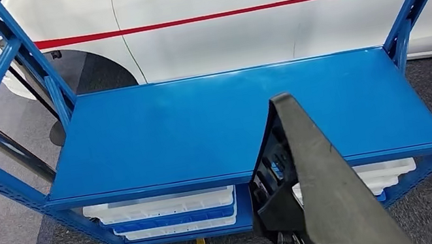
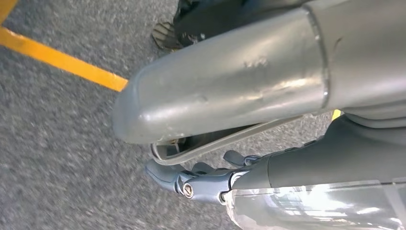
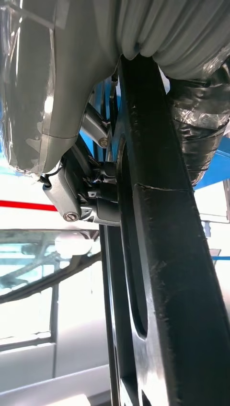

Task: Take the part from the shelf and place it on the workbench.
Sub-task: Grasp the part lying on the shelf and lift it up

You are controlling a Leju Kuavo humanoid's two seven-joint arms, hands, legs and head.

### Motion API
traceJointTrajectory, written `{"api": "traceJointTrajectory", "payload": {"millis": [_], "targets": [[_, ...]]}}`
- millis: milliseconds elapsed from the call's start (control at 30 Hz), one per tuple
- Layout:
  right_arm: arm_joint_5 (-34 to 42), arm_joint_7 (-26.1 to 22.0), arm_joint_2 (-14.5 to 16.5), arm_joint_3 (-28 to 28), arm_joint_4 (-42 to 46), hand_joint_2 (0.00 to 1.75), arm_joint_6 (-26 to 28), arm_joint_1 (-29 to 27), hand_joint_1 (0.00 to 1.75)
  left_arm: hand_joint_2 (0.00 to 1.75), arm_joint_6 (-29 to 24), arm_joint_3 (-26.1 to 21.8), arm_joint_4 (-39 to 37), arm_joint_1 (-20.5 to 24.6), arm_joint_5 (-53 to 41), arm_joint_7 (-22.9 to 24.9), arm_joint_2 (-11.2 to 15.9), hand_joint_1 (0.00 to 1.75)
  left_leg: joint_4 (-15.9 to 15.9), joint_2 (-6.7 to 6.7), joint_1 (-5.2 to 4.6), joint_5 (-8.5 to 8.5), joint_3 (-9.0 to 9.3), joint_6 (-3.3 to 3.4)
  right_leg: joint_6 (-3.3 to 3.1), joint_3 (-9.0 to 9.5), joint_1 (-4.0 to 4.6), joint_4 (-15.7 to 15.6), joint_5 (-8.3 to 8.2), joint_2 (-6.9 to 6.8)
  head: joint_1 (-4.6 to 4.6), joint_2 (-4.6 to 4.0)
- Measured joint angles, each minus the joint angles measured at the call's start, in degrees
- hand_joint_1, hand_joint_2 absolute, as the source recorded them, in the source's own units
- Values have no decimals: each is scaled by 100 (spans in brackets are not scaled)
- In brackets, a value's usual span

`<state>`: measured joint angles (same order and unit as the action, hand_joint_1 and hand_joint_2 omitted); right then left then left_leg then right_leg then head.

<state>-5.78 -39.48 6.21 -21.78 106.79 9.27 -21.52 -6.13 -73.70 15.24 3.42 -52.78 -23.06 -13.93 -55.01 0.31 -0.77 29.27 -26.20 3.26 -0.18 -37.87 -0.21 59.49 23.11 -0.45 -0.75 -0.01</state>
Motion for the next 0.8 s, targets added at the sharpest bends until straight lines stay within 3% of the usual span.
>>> {"api": "traceJointTrajectory", "payload": {"millis": [33, 100, 133, 167, 200, 233, 267, 300, 367, 400, 467, 500, 567, 633, 667, 700, 733, 800], "targets": [[20, 0, 2, 50, -2, 175, -11, -23, 175, 0, 0, -9, 3, -5, 2, 2, -7, 0, 52, 12, 23, -104, -58, 16, 25, -45, -2, 134, 213, 14, -2, 1], [66, 0, 7, 149, -7, 175, -61, -62, 175, 0, 1, -28, 8, -7, 7, 4, -18, 0, 67, 32, 36, -257, -233, 31, 78, -172, -32, 717, 834, 32, -2, 0], [90, 0, 10, 202, -8, 175, -118, -81, 175, 0, 0, -43, 11, -7, 10, 4, -24, 0, 47, 40, 38, -321, -333, 20, 110, -215, -51, 1063, 1042, 33, -1, 1], [110, 0, 19, 265, -9, 175, -196, -104, 175, 0, 0, -59, 14, -6, 10, 4, -31, 0, 17, 55, 43, -382, -439, 6, 144, -211, -70, 1332, 1109, 33, 0, 0], [129, 0, 34, 337, -9, 175, -298, -130, 175, 0, 0, -73, 16, -6, 8, 4, -39, 0, -27, 77, 52, -437, -551, -14, 177, -131, -90, 1456, 1035, 30, 0, 0], [150, 0, 57, 415, -9, 175, -425, -156, 175, 0, 0, -84, 18, -6, 5, 3, -49, 0, -85, 104, 68, -482, -662, -38, 209, 39, -109, 1386, 872, 20, 0, 0], [174, 0, 89, 492, -9, 175, -560, -179, 175, 0, 1, -90, 21, -5, 2, 1, -58, 0, -160, 133, 81, -514, -769, -65, 243, 307, -131, 1122, 725, -27, 0, -1], [197, 0, 126, 563, -8, 175, -684, -192, 175, 0, 1, -94, 30, -8, -2, -3, -63, 0, -245, 158, 86, -535, -866, -98, 279, 620, -139, 730, 698, -122, -2, -1], [219, -2, 202, 668, -6, 175, -840, -211, 175, 0, 4, -100, 47, -13, -5, -9, -75, 0, -386, 218, 76, -563, -971, -166, 223, 1048, -119, 89, 849, -276, 8, 0], [221, -2, 233, 706, -4, 175, -875, -220, 175, 0, 5, -102, 54, -14, -6, -11, -79, 0, -415, 258, 72, -585, -986, -204, 162, 1106, -95, -51, 930, -296, 14, 1], [222, -2, 287, 766, -2, 175, -910, -250, 175, 0, 7, -111, 54, -15, -7, -13, -85, 0, -426, 328, 90, -635, -1002, -287, 6, 1014, -77, -74, 869, -228, 13, -1], [222, -2, 311, 792, -2, 175, -920, -261, 175, 0, 8, -117, 54, -15, -7, -13, -85, 0, -470, 308, 106, -548, -1042, -332, -57, 940, -72, -74, 800, -187, 14, 0], [213, -2, 364, 835, -1, 175, -944, -272, 175, 0, 9, -130, 54, -24, -12, -13, -85, 0, -840, 176, 129, -40, -1177, -399, -152, 747, -74, -79, 633, -102, 14, -1], [183, -2, 417, 881, -2, 175, -1019, -282, 175, 0, 13, -134, 54, -31, -25, -13, -85, 0, -1525, 59, 132, 551, -1303, -416, -185, 546, -51, -72, 471, 0, 14, -1], [163, -2, 444, 913, -2, 175, -1065, -289, 175, 0, 16, -135, 54, -29, -38, -13, -85, 0, -1815, 37, 131, 664, -1309, -403, -191, 455, -33, -66, 395, 51, 14, -1], [147, -2, 468, 951, -1, 175, -1101, -297, 175, 0, 20, -136, 54, -24, -51, -13, -85, 0, -1954, 26, 126, 631, -1236, -377, -193, 366, -12, -58, 323, 103, 14, -1], [131, -2, 491, 988, -1, 175, -1123, -305, 175, 0, 23, -136, 55, -18, -62, -13, -85, 0, -1892, 10, 113, 493, -1066, -334, -193, 281, 13, -51, 252, 158, 14, -1], [114, -2, 520, 1032, 0, 175, -1133, -311, 175, 0, 25, -137, 56, -12, -69, -13, -85, 0, -1531, -26, 87, 216, -699, -252, -194, 170, 48, -43, 158, 241, 14, -1]]}}
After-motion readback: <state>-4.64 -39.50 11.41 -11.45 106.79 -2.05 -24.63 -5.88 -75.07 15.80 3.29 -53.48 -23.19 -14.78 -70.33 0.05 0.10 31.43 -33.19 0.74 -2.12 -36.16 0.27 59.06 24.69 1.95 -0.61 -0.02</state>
